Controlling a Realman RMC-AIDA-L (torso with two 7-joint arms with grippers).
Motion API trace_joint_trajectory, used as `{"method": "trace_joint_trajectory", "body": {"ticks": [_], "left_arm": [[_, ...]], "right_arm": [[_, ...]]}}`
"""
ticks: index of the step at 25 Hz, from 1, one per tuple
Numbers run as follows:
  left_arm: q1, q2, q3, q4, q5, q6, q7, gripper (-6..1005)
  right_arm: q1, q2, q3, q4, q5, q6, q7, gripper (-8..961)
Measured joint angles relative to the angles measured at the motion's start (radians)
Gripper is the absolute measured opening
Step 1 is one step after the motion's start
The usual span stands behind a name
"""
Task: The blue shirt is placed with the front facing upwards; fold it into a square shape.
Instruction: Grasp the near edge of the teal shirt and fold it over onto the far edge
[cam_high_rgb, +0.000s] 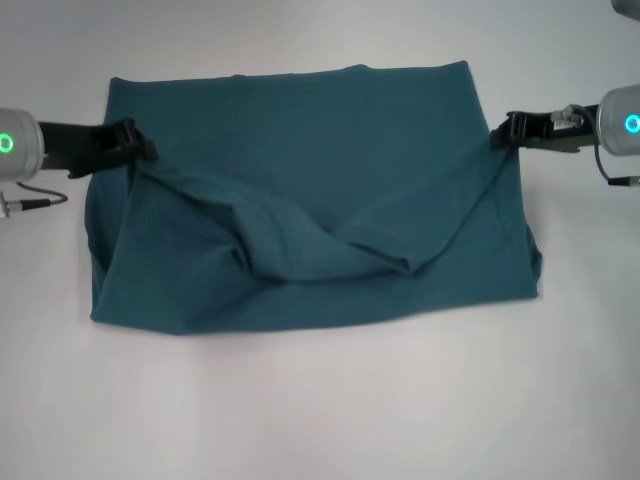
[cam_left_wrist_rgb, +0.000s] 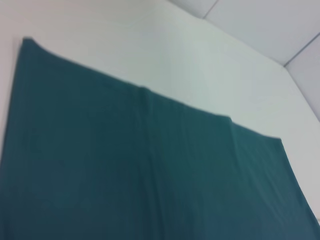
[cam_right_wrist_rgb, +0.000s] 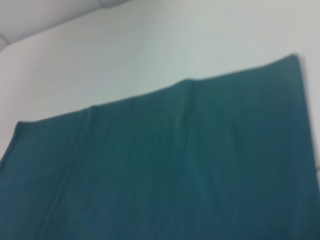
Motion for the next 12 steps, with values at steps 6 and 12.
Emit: {"method": "trace_joint_trajectory", "body": {"ticks": [6,12], "left_arm": [[-0.017,0.002,0.026,-0.007,0.006,-0.053,-0.011,21],[-0.028,0.003,0.029,-0.028,0.026,-0.109,-0.025,21]], "right_arm": [[0.034,0.000,-0.035,0.029,-0.039,0.079,0.000,38],[0.090,-0.003,-0.075,0.078,-0.081,0.149,0.004,38]]}}
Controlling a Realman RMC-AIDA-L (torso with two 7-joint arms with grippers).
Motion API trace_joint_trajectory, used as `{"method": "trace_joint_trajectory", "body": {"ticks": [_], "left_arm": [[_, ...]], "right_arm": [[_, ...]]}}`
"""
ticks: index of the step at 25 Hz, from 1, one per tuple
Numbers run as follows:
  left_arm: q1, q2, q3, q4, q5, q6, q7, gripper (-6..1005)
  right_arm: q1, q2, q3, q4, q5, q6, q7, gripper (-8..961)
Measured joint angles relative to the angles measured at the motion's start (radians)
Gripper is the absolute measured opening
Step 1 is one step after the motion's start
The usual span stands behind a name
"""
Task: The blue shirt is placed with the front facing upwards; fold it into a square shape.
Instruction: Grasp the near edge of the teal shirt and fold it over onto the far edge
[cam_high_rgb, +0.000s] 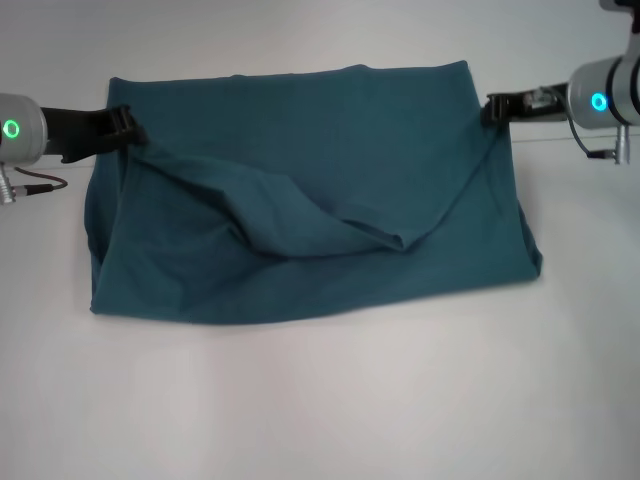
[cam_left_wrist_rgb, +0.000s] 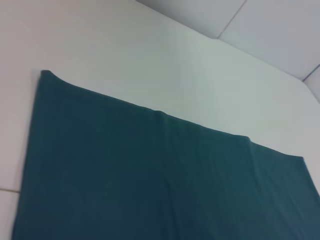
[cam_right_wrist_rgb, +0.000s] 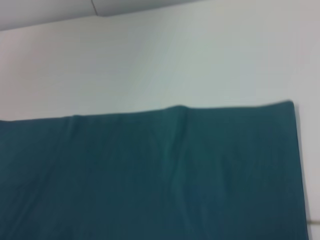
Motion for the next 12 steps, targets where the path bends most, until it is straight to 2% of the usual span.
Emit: {"method": "trace_joint_trajectory", "body": {"ticks": [12], "left_arm": [[-0.008,0.001,0.000,0.007,0.002,-0.010,0.002,21]], "right_arm": [[0.035,-0.006,-0.016,-0.003,-0.013,0.040,0.000,38]]}}
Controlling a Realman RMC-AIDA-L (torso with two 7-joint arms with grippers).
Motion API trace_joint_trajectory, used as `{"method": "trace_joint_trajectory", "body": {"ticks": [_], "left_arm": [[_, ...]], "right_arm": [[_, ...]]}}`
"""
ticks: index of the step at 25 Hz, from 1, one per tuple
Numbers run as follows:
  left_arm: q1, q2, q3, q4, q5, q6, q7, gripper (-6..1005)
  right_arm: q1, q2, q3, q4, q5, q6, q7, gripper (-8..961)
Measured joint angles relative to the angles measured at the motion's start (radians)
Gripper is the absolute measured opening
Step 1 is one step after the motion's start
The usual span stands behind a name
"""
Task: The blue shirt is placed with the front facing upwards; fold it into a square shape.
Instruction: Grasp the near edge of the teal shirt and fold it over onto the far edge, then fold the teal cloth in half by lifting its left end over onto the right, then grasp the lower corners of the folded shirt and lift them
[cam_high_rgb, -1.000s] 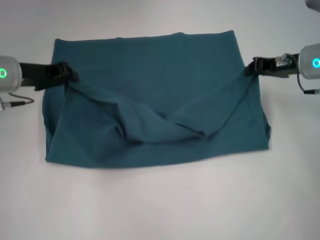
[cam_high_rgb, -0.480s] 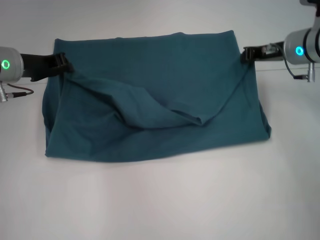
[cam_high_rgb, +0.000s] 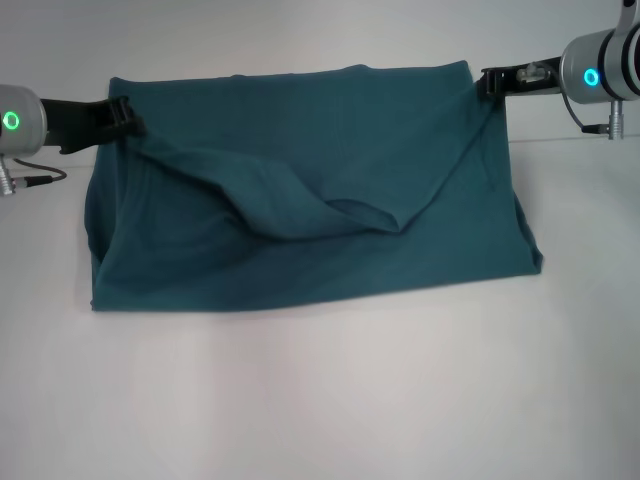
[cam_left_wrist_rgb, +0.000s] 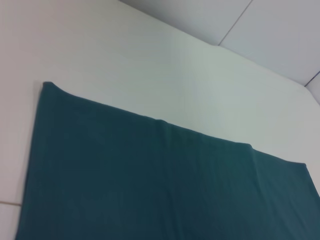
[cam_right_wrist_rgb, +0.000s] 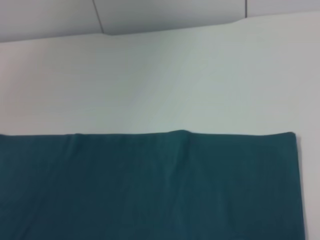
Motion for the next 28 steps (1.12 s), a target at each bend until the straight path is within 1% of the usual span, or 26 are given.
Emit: {"method": "trace_joint_trajectory", "body": {"ticks": [5,8,11,15,18,21,23,24,28], "left_arm": [[-0.003,0.001,0.000,0.001,0.000,-0.009,-0.001,21],[-0.006,0.000,0.000,-0.002,0.000,-0.013,-0.001,21],[-0.005,-0.010,0.000,0.003,-0.004,-0.021,0.008,20],[-0.002,-0.014,0.012,0.005,0.001,-0.023,0.011,77],[0.001,-0.016,0.026,-0.001,0.004,-0.040,0.003,119],[0.004,-0.017,0.023,-0.004,0.004,-0.045,0.001,162],[0.009,-0.017,0.020,-0.004,0.002,-0.045,-0.001,293],[0.011,-0.017,0.020,-0.004,0.001,-0.045,-0.003,358],[0.028,-0.017,0.010,0.005,-0.002,-0.045,-0.020,442]], "right_arm": [[-0.001,-0.005,0.000,-0.003,0.000,0.004,0.002,38],[0.003,-0.004,-0.006,-0.001,0.000,0.004,-0.003,37],[0.006,0.001,-0.027,-0.002,0.000,0.004,-0.010,37],[0.006,0.003,-0.054,-0.004,0.000,0.007,-0.046,39],[0.008,0.005,-0.064,-0.001,-0.014,0.020,-0.045,134],[0.009,0.005,-0.065,0.002,-0.023,0.032,-0.041,268],[0.007,0.005,-0.066,0.002,-0.024,0.041,-0.041,357],[0.005,0.006,-0.066,0.002,-0.024,0.044,-0.041,380],[-0.003,0.003,-0.057,-0.015,-0.018,0.013,-0.041,474]]}}
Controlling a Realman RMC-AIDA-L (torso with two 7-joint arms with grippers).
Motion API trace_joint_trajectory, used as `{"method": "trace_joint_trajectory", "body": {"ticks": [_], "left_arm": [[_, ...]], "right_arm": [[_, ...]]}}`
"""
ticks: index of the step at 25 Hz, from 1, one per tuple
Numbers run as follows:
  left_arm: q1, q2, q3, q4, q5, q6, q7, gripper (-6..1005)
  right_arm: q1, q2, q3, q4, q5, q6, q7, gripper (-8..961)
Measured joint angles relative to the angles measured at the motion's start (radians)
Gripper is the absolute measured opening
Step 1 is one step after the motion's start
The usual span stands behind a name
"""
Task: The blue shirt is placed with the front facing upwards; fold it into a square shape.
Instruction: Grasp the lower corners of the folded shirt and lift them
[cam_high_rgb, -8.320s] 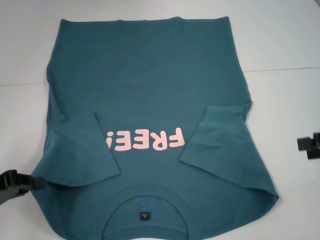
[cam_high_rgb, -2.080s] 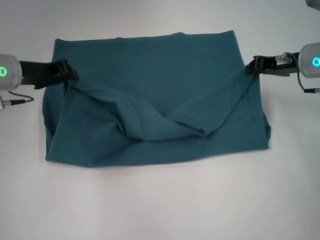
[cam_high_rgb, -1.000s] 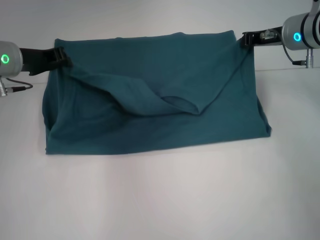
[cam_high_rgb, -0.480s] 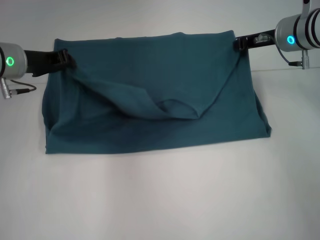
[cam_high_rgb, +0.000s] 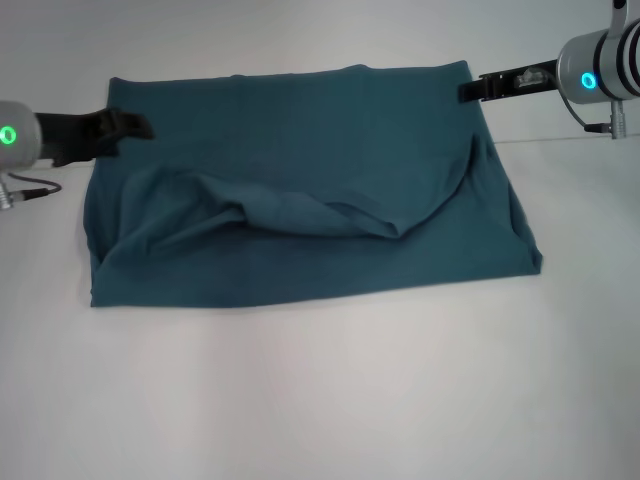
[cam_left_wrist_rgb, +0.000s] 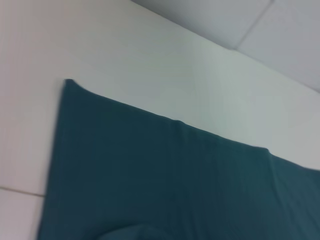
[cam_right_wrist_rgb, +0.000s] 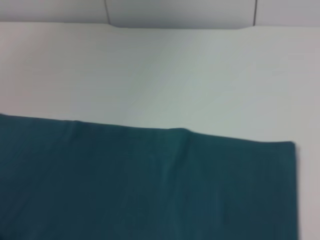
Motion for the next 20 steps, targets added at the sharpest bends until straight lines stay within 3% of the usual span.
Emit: {"method": "trace_joint_trajectory", "body": {"ticks": [5,9,12,16,20], "left_arm": [[0.066,-0.004,-0.049,0.050,-0.050,0.023,-0.024,547],[0.148,-0.016,-0.042,0.095,-0.159,0.085,-0.007,640],[0.201,-0.032,-0.040,0.133,-0.215,0.135,0.009,716],[0.254,-0.049,-0.040,0.169,-0.257,0.196,0.028,740],[0.273,-0.041,-0.039,0.167,-0.258,0.263,0.065,738]], "right_arm": [[-0.071,0.008,0.027,-0.132,0.084,-0.162,-0.013,592],[-0.215,0.034,0.042,-0.275,0.269,-0.331,-0.074,732],[-0.321,0.039,0.047,-0.328,0.429,-0.450,-0.127,848],[-0.436,0.031,0.095,-0.332,0.599,-0.611,-0.187,862],[-0.495,0.028,0.168,-0.329,0.649,-0.725,-0.206,863]]}}
